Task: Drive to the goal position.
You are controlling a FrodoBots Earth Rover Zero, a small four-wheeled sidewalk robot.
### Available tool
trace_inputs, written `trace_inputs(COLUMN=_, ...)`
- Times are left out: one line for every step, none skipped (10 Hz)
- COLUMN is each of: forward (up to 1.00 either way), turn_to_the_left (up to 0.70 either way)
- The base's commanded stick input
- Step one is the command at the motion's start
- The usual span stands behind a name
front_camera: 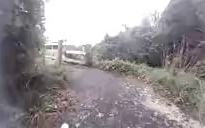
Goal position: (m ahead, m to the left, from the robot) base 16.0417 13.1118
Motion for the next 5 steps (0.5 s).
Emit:
trace_inputs(forward=0.96, turn_to_the_left=0.00)
trace_inputs(forward=0.96, turn_to_the_left=0.00)
trace_inputs(forward=0.96, turn_to_the_left=0.00)
trace_inputs(forward=0.96, turn_to_the_left=0.00)
trace_inputs(forward=0.96, turn_to_the_left=0.00)
